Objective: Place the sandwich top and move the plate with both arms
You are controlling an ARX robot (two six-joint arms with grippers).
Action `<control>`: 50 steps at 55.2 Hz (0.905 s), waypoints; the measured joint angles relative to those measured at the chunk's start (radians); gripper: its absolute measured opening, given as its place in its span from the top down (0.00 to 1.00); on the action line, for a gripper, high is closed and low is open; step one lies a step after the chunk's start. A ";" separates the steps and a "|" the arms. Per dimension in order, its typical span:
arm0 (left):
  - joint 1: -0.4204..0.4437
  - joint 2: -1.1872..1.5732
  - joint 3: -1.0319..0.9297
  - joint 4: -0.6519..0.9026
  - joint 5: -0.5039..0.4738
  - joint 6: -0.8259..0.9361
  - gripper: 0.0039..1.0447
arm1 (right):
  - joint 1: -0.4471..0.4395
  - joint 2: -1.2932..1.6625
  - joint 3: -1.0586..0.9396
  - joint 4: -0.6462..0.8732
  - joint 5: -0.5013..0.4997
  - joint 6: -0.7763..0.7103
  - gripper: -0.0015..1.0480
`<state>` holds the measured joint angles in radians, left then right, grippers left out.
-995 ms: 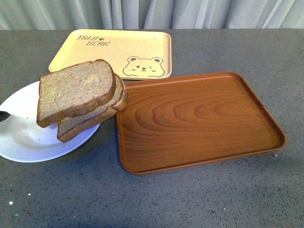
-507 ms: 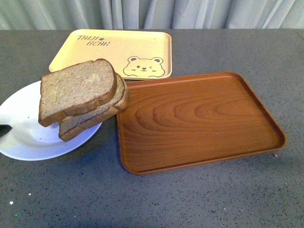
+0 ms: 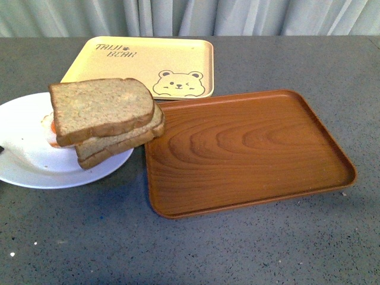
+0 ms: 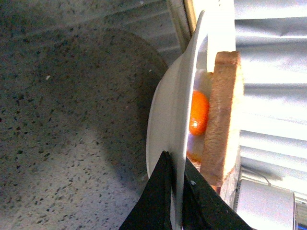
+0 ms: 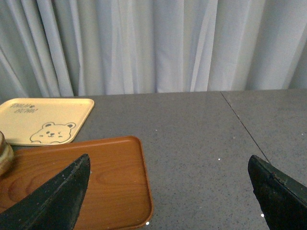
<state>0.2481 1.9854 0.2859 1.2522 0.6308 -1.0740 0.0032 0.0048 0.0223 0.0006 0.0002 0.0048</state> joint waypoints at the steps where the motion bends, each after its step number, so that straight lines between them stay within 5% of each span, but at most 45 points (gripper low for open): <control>1: 0.003 -0.014 -0.003 -0.005 0.003 -0.008 0.98 | 0.000 0.000 0.000 0.000 0.000 0.000 0.09; 17: 0.002 -0.156 0.019 -0.100 0.011 -0.082 0.98 | 0.000 0.000 0.000 0.000 0.000 0.000 0.09; 50: -0.296 0.080 0.510 -0.328 -0.121 -0.142 0.98 | 0.000 0.000 0.000 0.000 0.000 0.000 0.09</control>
<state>-0.0475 2.0655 0.7956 0.9245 0.5095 -1.2160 0.0032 0.0048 0.0223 0.0006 0.0002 0.0048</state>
